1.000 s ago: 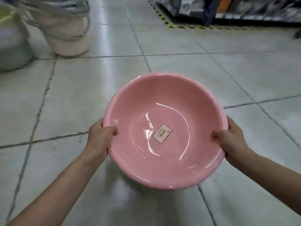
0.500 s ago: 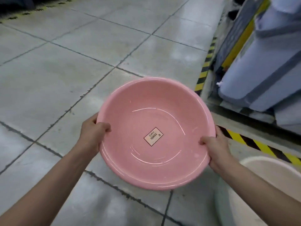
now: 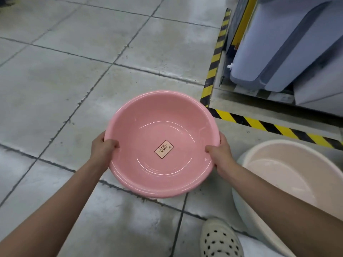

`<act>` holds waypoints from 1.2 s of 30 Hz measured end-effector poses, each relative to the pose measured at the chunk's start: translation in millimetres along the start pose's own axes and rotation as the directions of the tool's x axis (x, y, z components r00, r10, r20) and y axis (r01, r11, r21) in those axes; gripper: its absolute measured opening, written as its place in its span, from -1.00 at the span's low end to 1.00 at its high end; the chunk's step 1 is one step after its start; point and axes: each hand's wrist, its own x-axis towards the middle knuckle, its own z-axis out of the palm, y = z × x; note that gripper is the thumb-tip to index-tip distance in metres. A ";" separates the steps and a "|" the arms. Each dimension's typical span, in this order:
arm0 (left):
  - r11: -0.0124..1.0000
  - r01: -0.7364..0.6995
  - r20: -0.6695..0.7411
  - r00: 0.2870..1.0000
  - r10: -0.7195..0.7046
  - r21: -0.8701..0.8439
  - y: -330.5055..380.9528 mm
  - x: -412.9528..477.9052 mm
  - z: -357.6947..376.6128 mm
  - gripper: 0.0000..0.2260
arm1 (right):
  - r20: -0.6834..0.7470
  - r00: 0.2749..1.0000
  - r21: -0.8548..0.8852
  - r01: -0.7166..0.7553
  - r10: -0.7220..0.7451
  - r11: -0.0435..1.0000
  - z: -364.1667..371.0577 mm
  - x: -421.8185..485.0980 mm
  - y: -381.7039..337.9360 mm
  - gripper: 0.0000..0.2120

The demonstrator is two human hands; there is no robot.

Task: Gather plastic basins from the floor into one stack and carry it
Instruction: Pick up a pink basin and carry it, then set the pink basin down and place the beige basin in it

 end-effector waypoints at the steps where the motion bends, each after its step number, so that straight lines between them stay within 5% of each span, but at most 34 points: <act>1: 1.000 0.004 0.010 1.000 -0.004 0.027 0.2 1.8 -0.2 -0.66 | 0.010 1.000 -0.021 -0.009 0.009 1.000 -2.7 -2.3 -1.2 -0.37; 4: 0.978 -0.017 0.019 1.000 0.013 0.208 16.7 4.8 6.2 -0.48 | 0.013 0.997 -0.019 -0.069 0.070 0.997 -21.0 -8.8 -3.7 -0.52; 8: 0.901 -0.287 0.016 0.954 0.298 0.325 76.0 -21.5 47.1 -0.38 | 0.029 0.999 -0.034 -0.035 0.036 0.999 -77.4 -25.9 -18.8 -0.58; 14: 0.819 -0.545 0.442 0.789 0.428 0.180 118.3 -115.8 167.4 -0.45 | -0.175 0.979 -0.194 0.070 -0.105 0.979 -225.4 -73.7 -27.3 -0.70; 19: 0.876 -0.455 0.653 0.714 0.252 0.160 80.4 -183.4 239.6 -0.38 | -0.433 0.901 -0.173 -0.046 -0.034 0.984 -323.2 -115.5 4.8 -0.68; 25: 0.825 -0.475 0.632 0.750 0.196 0.307 28.8 -213.4 274.8 -0.20 | -0.396 0.915 -0.178 -0.164 0.082 0.970 -341.4 -123.3 73.3 -0.59; 28: 0.909 -0.298 0.622 0.781 0.056 0.292 0.8 -212.7 274.7 -0.37 | -0.367 0.925 -0.106 -0.153 0.104 0.983 -322.6 -114.0 102.6 -0.63; 31: 0.969 -0.109 0.632 0.773 -0.058 0.222 -20.3 -211.9 272.7 -0.59 | -0.440 0.888 0.055 -0.124 0.136 0.991 -310.9 -101.3 125.7 -0.47; 36: 0.987 -0.079 0.648 0.761 -0.029 0.137 -22.6 -216.1 275.5 -0.65 | -0.412 0.887 0.311 -0.080 0.210 0.947 -312.9 -86.6 142.9 -0.48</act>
